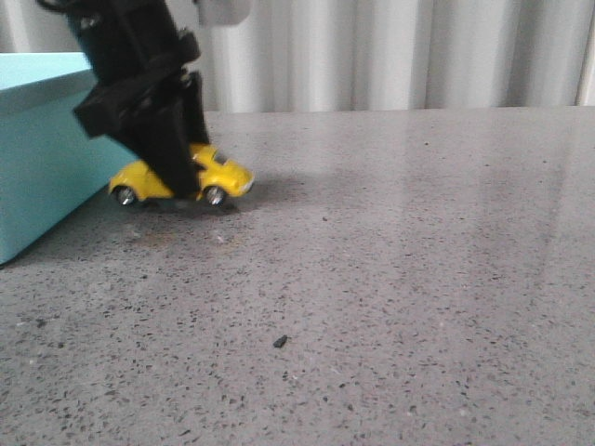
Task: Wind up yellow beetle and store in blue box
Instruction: 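Lift the beetle with the left gripper over the blue box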
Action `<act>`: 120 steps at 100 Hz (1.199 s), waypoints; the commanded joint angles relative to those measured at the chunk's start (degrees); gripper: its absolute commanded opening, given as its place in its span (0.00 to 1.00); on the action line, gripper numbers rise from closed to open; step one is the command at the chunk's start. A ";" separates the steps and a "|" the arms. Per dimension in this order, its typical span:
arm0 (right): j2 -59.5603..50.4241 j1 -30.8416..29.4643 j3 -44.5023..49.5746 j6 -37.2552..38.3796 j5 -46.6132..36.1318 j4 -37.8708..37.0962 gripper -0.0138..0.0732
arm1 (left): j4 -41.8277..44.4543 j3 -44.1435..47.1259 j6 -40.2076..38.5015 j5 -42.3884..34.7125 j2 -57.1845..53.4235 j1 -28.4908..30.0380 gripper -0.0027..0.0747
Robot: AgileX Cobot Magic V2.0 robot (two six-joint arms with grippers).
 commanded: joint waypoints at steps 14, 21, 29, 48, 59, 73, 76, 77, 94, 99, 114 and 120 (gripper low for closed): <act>0.46 0.02 -1.30 -0.45 -5.17 -1.08 0.10 | -0.04 -14.46 -10.22 -0.56 -7.02 -1.66 0.05; 0.46 0.02 -1.30 -0.45 -5.17 -1.08 0.10 | 7.21 -17.80 -22.31 0.39 -8.27 -0.60 0.05; 0.46 0.02 -1.30 -0.45 -5.17 -1.08 0.10 | 16.10 -19.20 -35.39 2.16 -9.20 1.23 0.05; 0.46 0.02 -1.30 -0.45 -5.53 -1.08 0.10 | 21.22 -19.20 -62.11 8.05 -8.88 10.53 0.05; 0.46 0.02 -1.30 -0.45 -5.53 -1.08 0.10 | 19.62 -17.35 -67.58 9.83 -7.31 15.30 0.05; 0.46 0.02 -1.30 -0.45 -5.62 -1.08 0.10 | 19.35 -12.69 -67.57 7.30 -6.22 18.42 0.05; 0.46 0.02 -1.30 -0.45 -5.62 -1.08 0.10 | 19.35 -11.73 -67.57 6.87 -5.90 18.77 0.05; 0.46 0.02 -1.30 -0.45 -5.62 -1.08 0.10 | 19.35 -11.52 -67.57 6.76 -5.63 19.07 0.05; 0.46 0.02 -1.30 -0.45 -5.50 -1.08 0.10 | 19.35 -8.93 -67.57 6.57 -1.77 20.05 0.05; 0.46 0.02 -1.30 -0.45 -5.50 -1.08 0.10 | 19.35 -8.86 -67.57 6.57 -0.56 20.05 0.06; 0.46 0.02 -1.30 -0.45 -5.50 -1.08 0.10 | 18.69 -8.86 -67.57 6.57 1.68 20.05 0.31; 0.46 0.02 -1.30 -0.45 -5.50 -1.08 0.10 | 18.57 -8.69 -67.57 6.98 1.97 20.05 0.47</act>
